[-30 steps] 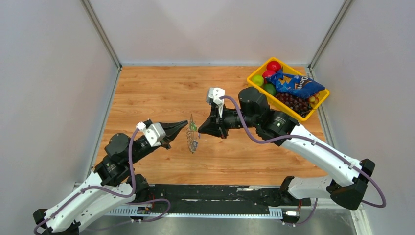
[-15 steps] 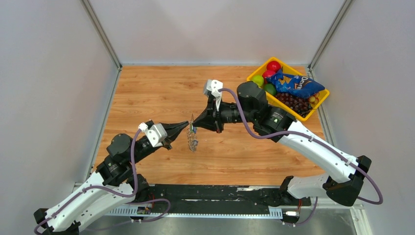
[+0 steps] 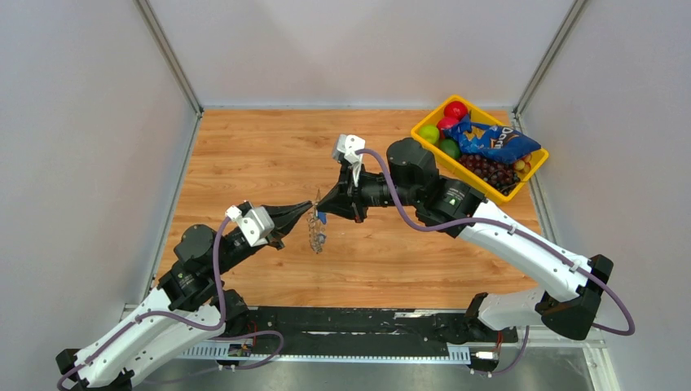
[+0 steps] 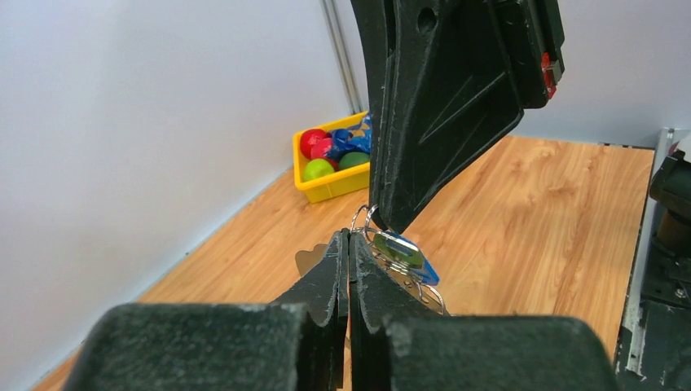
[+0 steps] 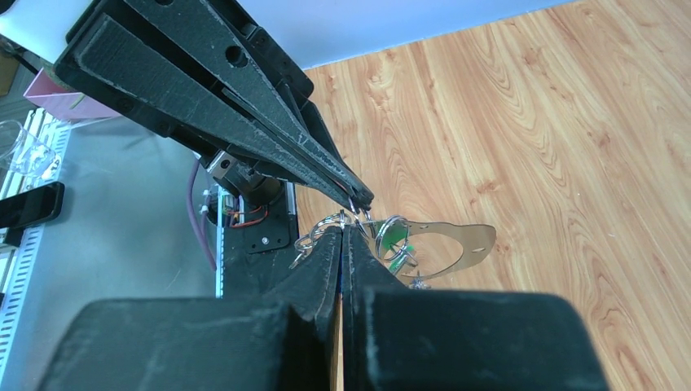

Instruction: Put the keys on the keyring

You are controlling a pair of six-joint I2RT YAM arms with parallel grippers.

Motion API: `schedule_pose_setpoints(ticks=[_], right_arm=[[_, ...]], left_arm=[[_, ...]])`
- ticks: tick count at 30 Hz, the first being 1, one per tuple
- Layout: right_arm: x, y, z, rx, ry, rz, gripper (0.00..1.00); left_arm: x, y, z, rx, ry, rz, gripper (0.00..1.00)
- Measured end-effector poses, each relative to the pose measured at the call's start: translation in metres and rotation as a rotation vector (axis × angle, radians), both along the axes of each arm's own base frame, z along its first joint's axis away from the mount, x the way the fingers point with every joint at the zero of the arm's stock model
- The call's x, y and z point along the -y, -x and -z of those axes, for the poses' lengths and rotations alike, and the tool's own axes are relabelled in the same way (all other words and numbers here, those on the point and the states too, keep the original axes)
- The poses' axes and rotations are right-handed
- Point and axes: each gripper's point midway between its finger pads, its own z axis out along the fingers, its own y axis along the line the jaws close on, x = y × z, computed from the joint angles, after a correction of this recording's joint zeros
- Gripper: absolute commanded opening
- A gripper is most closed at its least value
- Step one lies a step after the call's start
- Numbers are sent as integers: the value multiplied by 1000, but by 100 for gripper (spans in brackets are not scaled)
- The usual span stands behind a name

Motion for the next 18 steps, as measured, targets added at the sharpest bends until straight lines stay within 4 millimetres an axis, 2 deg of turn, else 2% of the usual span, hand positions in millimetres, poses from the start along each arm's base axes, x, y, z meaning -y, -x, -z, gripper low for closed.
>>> schedule_pose_setpoints(ticks=[18], right_arm=[[-1, -10, -3, -10, -7, 85, 0]], left_arm=[[-2, 1, -2, 6, 9, -6, 0]])
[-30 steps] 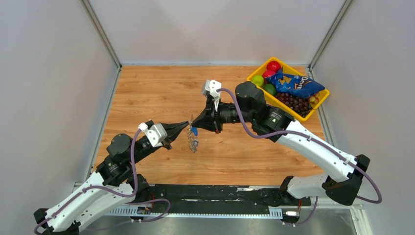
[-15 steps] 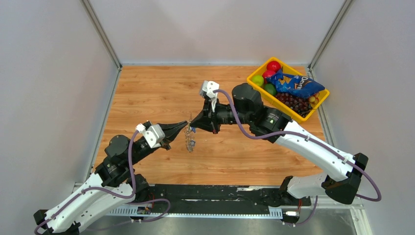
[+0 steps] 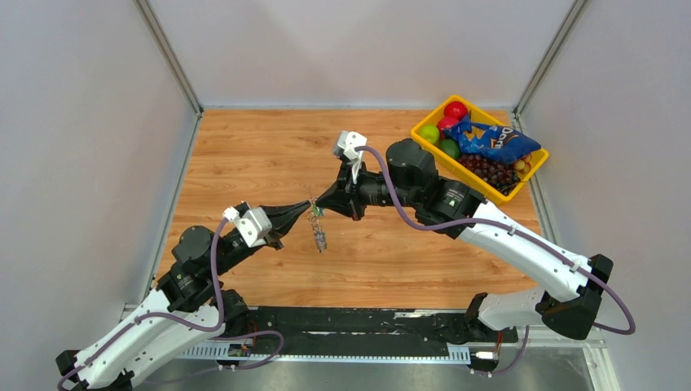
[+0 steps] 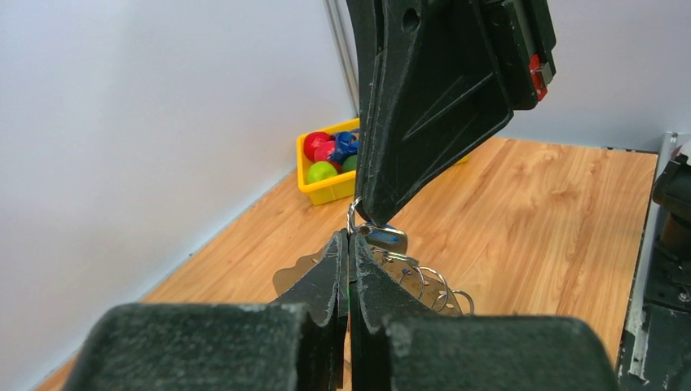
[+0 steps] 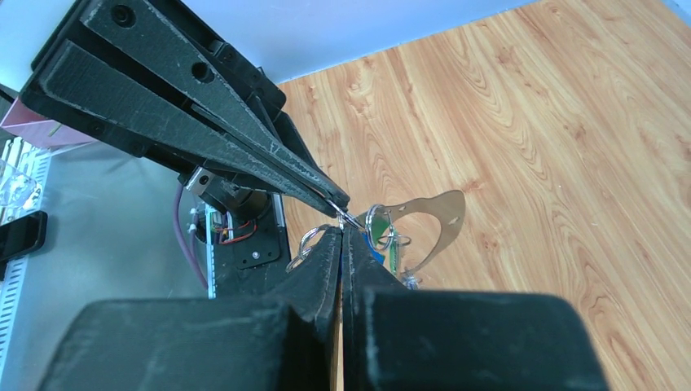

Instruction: Put the keys on the keyring

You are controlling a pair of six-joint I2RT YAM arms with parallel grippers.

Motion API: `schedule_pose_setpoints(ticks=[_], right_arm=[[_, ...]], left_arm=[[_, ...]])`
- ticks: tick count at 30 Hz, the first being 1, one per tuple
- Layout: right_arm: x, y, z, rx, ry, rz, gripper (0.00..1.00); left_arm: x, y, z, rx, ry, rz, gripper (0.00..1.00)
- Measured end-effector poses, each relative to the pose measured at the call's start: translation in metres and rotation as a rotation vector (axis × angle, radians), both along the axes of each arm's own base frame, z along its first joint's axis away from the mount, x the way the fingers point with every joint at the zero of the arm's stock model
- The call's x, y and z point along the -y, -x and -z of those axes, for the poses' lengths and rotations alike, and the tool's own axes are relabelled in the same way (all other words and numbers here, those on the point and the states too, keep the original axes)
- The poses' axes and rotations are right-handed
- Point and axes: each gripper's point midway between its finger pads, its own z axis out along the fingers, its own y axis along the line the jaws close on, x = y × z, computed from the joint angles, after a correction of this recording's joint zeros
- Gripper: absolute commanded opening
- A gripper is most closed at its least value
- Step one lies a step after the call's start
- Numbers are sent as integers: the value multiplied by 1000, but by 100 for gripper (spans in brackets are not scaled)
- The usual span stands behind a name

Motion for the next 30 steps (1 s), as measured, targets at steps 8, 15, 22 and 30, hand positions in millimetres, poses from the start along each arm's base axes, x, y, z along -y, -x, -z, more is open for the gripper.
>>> schedule_pose_setpoints(ticks=[8, 15, 22, 30], right_arm=[[0, -3, 0, -3, -1, 24, 0], [0, -5, -1, -11, -4, 42, 0], [0, -6, -2, -21, -12, 57, 0], [-2, -5, -4, -38, -24, 53, 0]], left_arm=[[-1, 1, -1, 3, 3, 0, 0], [-1, 1, -1, 5, 6, 0, 0], [-4, 3, 2, 11, 20, 1, 0], [-5, 5, 0, 14, 34, 6, 0]])
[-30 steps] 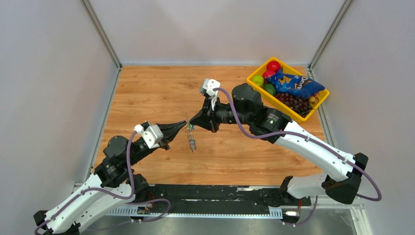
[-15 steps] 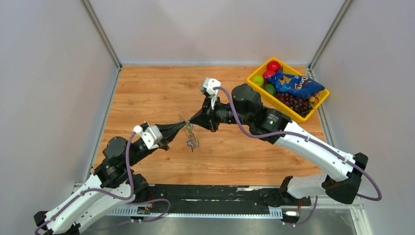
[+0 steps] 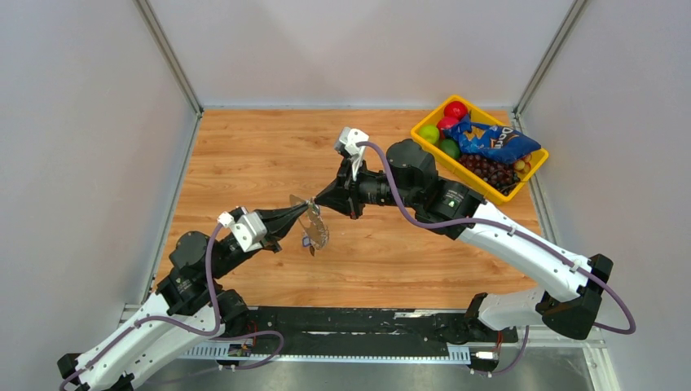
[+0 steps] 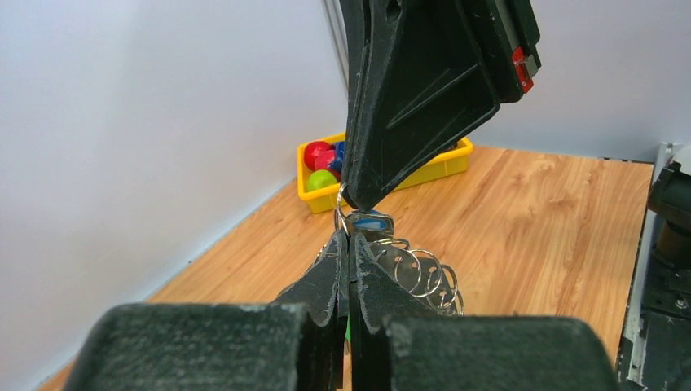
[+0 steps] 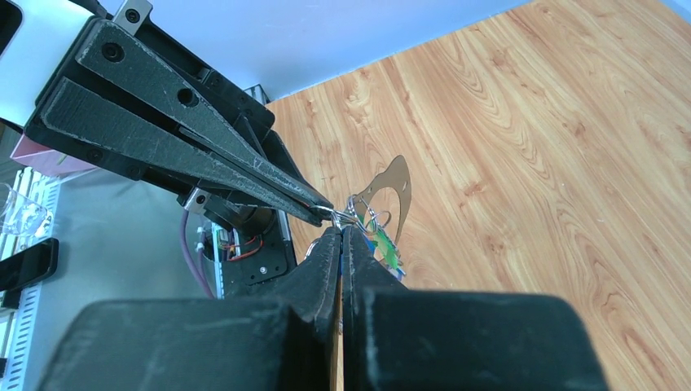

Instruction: Put the keys on the keyring

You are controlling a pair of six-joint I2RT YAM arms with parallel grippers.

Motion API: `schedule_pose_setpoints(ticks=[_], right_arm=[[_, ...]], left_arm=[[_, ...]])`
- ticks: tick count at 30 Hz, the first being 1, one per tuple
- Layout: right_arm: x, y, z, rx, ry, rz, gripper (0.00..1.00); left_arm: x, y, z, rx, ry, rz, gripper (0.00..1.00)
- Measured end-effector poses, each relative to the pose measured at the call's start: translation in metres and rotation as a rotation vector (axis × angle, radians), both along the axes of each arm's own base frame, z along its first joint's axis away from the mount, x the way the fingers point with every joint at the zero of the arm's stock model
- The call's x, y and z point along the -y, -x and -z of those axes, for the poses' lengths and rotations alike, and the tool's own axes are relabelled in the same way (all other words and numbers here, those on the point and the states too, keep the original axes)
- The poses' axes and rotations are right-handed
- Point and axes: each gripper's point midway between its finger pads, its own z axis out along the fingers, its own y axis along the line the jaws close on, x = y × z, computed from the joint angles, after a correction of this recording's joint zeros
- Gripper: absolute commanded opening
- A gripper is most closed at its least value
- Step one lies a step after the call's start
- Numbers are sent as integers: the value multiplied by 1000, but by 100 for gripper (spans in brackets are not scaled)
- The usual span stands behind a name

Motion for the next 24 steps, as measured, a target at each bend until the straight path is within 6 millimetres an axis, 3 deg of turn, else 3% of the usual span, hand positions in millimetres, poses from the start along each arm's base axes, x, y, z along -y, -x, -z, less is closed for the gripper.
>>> schedule_pose_setpoints(ticks=[24], right_arm=[[11, -3, 16, 2, 12, 71, 0]], left_arm=[[2, 0, 4, -8, -8, 7, 0]])
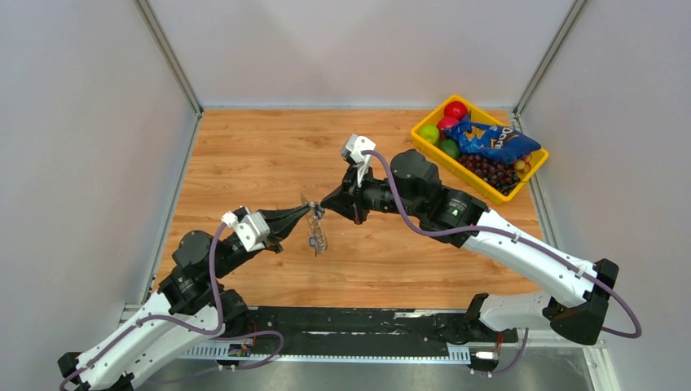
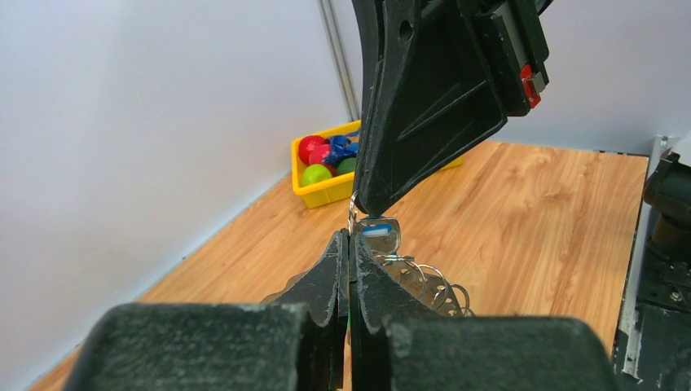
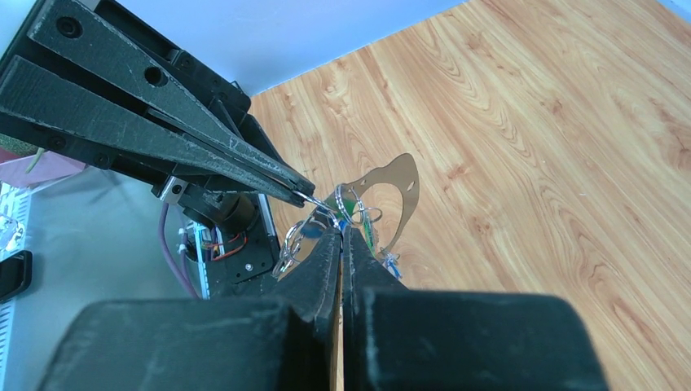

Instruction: Put the keys on the keyring

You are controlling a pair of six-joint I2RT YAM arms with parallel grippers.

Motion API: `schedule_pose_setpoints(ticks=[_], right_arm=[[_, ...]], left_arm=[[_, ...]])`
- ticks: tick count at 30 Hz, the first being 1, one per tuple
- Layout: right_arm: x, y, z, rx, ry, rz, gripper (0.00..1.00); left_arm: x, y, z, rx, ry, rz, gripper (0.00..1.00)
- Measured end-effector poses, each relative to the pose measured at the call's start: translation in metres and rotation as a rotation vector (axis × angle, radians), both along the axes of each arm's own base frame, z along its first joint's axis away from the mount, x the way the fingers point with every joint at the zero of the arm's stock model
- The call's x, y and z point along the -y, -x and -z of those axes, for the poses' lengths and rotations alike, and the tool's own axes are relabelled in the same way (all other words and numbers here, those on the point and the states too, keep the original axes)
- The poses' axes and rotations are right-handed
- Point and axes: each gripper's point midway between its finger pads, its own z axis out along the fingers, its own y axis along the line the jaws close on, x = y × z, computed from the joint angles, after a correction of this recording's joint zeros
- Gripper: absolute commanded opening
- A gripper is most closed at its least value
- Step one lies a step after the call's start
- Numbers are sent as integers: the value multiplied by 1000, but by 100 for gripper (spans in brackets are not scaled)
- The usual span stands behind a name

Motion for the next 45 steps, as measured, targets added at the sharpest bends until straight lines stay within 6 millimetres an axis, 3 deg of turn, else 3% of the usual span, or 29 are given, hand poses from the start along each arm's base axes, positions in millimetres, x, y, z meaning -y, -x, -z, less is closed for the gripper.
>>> schedule_pose_setpoints(ticks=[15, 23, 26, 29, 32, 39, 45], right_arm=[[0, 4, 0, -11, -6, -14, 0], [-4, 12, -8, -23, -42, -65, 0], [-5, 14, -10, -27, -53, -83, 8], [-6, 18, -11, -32, -57, -101, 27], [-6, 20, -12, -36, -59, -112, 37], [14, 30, -33, 45, -86, -120, 48], [33, 45, -61, 159, -116, -163, 50]], left_arm=[[0, 2, -1, -8, 16, 9, 0], [-2, 8, -15, -4, 81, 29, 0], [-2, 10, -19, -9, 106, 39, 0], [-1, 12, -25, -6, 133, 55, 0], [-1, 19, -37, 6, 179, 88, 0], [1, 30, -56, 12, 262, 154, 0], [5, 36, -62, -11, 298, 204, 0]])
